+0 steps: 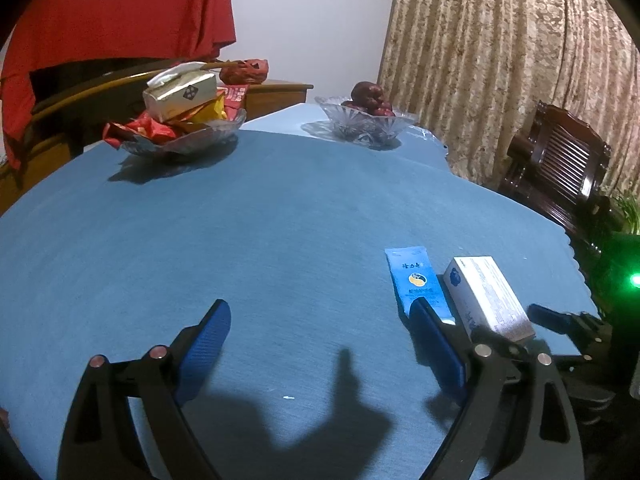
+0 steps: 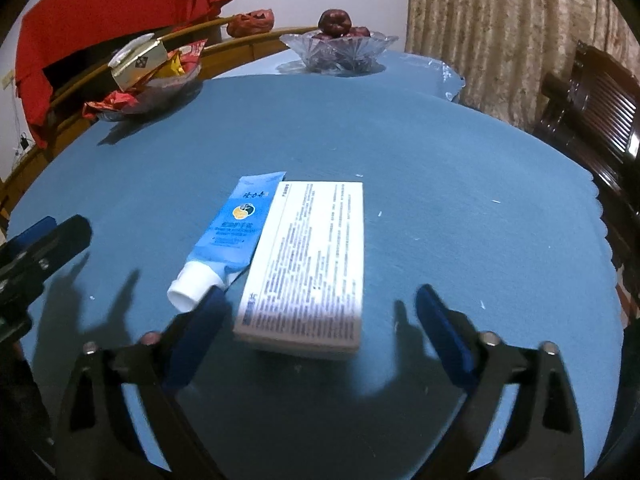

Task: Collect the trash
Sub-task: 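Return to the table and grasp the white medicine box with the right gripper, then grasp the blue hand-cream tube with the left gripper while the right gripper holds the box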

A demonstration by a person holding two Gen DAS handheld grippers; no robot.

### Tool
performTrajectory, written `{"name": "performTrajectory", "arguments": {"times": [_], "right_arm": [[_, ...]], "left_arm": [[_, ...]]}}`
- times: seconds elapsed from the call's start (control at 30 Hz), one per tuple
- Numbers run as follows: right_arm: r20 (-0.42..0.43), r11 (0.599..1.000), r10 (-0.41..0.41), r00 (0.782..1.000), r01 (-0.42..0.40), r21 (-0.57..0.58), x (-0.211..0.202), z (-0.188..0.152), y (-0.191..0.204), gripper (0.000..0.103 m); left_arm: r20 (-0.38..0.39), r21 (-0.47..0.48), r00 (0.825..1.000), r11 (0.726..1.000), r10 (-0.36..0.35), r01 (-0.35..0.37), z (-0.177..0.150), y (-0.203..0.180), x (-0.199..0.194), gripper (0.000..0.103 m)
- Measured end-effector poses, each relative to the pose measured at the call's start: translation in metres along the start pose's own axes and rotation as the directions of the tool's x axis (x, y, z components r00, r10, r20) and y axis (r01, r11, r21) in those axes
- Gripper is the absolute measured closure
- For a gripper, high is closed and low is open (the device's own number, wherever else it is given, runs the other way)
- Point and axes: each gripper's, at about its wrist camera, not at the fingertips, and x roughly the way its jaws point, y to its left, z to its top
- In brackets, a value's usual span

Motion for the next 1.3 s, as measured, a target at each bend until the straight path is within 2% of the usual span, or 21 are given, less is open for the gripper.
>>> {"name": "performTrajectory", "arguments": {"times": [0.07,0.1,0.37,0.63,0.8,1.0,1.07,1.13,1.17,1.3], "right_arm": [[-0.021,1.0,0.008,1.0,-0.008,0.015,0.006,0.001,-0.003,0.032],[-0.026,1.0,0.016,1.0,-0.015,0.02,0.006,0.001,-0.004,0.049],[0.015,0.995,-0.02,1.0,0.018,0.098,-0.017,-0.009,-0.037,0.049],[0.023,0.988,-0.063,0.998,0.059,0.141,-0.036,-0.023,-0.074,0.049],[0.023,0.988,-0.056,0.998,0.052,0.144,-0.037,-0.026,-0.078,0.049],[0.023,0.99,-0.048,0.999,0.044,0.137,-0.039,-0.029,-0.079,0.049],[0.026,0.99,-0.045,0.999,0.041,0.136,-0.041,-0.029,-0.079,0.049],[0.027,0.99,-0.043,0.999,0.039,0.135,-0.042,-0.029,-0.077,0.049],[0.028,0.99,-0.04,0.999,0.036,0.135,-0.042,-0.029,-0.077,0.049],[0.033,0.991,-0.037,0.999,0.032,0.132,-0.047,-0.028,-0.075,0.049]], "left_arm": [[-0.004,0.002,1.0,1.0,-0.002,0.002,0.0,0.0,0.001,0.015],[-0.006,0.004,1.0,1.0,-0.004,0.004,0.0,-0.001,0.002,0.015],[-0.025,0.012,0.999,0.999,-0.046,0.047,0.0,-0.015,0.007,0.017],[-0.086,0.072,0.992,0.992,-0.094,0.1,-0.005,-0.058,0.03,0.026],[-0.148,0.095,0.986,0.991,-0.076,0.091,-0.011,-0.076,0.048,0.036],[-0.218,0.077,0.973,0.992,-0.078,0.097,-0.014,-0.08,0.065,0.049],[-0.221,0.074,0.972,0.993,-0.076,0.094,-0.014,-0.08,0.066,0.051],[-0.224,0.083,0.972,0.993,-0.069,0.09,-0.014,-0.082,0.067,0.059],[-0.222,0.091,0.972,0.992,-0.069,0.092,-0.015,-0.084,0.066,0.066],[-0.213,0.097,0.974,0.99,-0.082,0.105,-0.015,-0.086,0.063,0.068]]}}
